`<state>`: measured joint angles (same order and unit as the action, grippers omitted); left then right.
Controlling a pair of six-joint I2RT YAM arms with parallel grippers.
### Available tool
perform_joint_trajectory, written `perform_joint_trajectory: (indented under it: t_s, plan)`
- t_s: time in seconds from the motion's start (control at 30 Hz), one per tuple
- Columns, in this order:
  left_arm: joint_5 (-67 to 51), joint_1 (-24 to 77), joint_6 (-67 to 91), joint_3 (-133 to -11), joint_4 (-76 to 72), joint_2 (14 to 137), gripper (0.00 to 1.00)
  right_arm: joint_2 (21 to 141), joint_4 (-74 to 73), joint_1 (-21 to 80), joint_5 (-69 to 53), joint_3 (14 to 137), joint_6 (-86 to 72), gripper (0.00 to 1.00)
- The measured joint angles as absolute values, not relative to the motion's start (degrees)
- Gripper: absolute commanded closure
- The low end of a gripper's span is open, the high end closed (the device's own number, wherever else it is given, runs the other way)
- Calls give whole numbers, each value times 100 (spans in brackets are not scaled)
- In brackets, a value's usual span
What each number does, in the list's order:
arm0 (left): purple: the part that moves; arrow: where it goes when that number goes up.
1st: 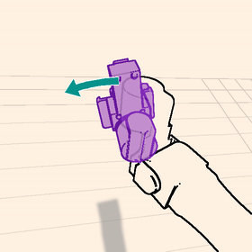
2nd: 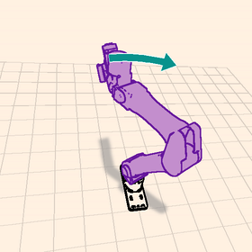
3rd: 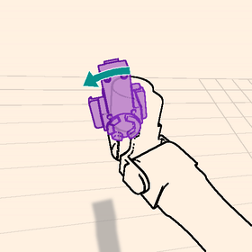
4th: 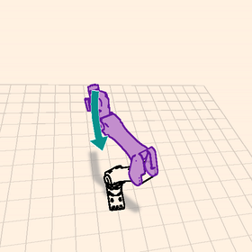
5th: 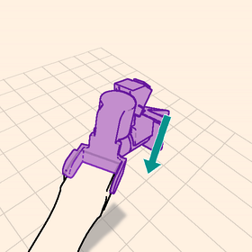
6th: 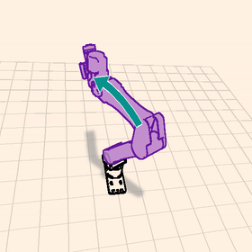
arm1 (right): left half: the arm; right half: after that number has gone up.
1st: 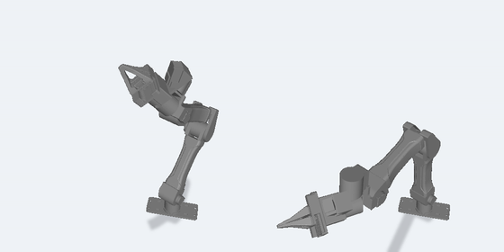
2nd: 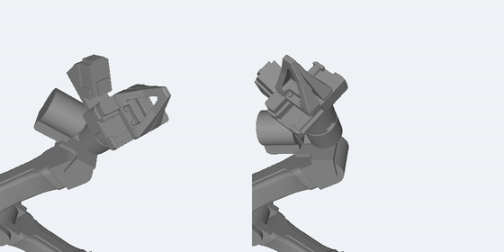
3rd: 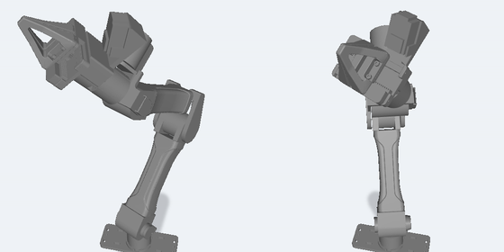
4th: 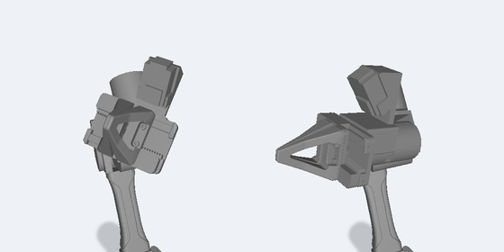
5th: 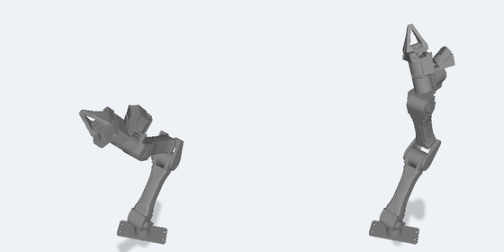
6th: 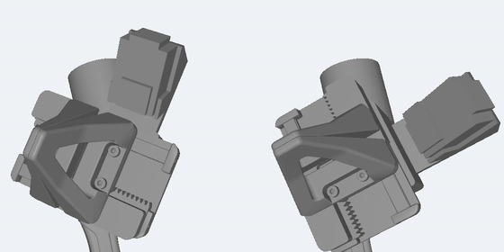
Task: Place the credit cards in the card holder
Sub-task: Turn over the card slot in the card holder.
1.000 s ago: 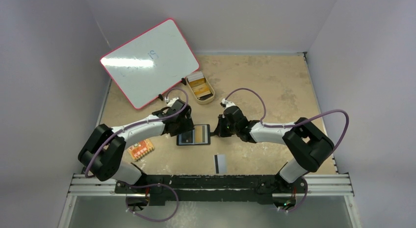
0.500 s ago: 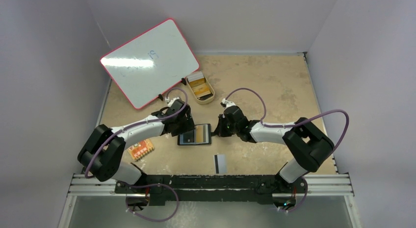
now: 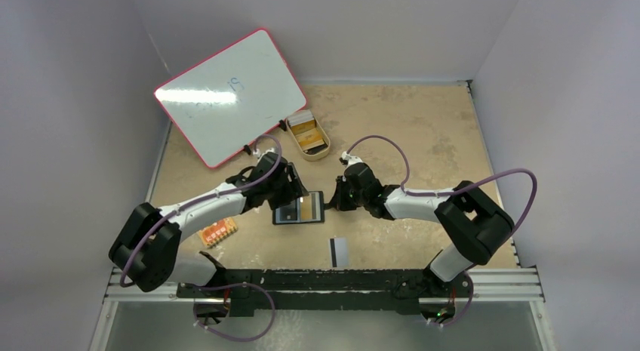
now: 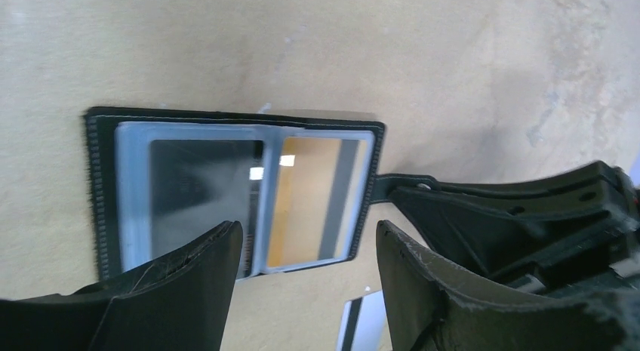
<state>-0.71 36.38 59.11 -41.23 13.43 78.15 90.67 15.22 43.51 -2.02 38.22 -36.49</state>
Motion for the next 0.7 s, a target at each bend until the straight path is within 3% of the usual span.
perform_joint_trajectory:
  t_s: [0.27,0.7]
  plan:
    - [683,3638,5618,-4141,1992,7839,35,9067,1520,4351,-204,3822,-3647,100]
    - [878,3638,5437,-4141,2029,8097,35,9067,1520,4351,-204,3822,-3647,100]
